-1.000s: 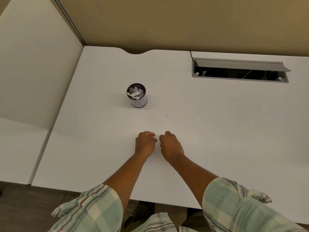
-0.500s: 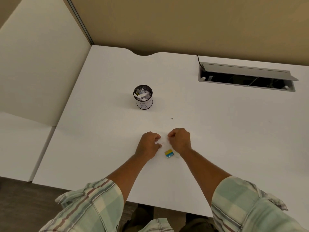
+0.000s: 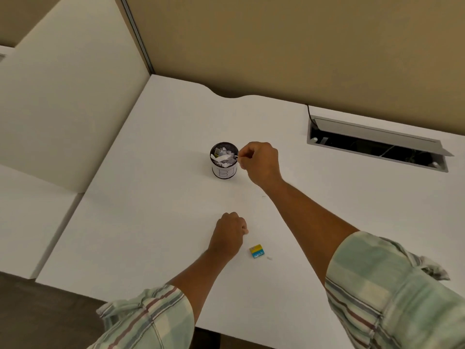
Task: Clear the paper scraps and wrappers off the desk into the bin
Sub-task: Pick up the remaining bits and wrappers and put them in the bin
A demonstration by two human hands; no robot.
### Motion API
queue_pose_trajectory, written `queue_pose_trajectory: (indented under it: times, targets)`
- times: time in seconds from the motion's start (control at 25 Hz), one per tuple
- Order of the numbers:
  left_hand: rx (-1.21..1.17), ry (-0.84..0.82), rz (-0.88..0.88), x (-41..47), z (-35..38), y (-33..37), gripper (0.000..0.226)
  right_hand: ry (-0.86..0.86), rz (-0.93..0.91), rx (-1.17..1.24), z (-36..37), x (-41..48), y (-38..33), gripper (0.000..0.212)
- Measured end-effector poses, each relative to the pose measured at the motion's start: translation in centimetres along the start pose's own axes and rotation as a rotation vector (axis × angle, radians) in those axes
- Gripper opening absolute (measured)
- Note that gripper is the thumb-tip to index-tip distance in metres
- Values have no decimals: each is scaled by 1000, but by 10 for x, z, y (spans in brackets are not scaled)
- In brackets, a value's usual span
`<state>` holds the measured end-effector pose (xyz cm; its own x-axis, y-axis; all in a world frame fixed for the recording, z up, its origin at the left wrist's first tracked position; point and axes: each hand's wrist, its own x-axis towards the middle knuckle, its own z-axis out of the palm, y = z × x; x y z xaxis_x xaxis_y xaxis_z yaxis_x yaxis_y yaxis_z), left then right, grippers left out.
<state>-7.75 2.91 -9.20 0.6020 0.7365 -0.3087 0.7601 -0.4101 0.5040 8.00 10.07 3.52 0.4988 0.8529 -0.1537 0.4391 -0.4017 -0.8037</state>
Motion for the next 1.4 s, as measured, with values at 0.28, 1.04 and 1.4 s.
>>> queue_pose_trajectory:
  times: [0.28,1.04,1.4]
  targets:
    - [-482,620,-99,25,-80,-7,5,-39,-97,-246,29,33,-8,27]
    - [-490,540,-125,101,-146,-6,28,8,-98,-225,34,45,-2,19]
    - [-461,713,7,52,-116,-5,29,164,-75,-55,-15,13,50,13]
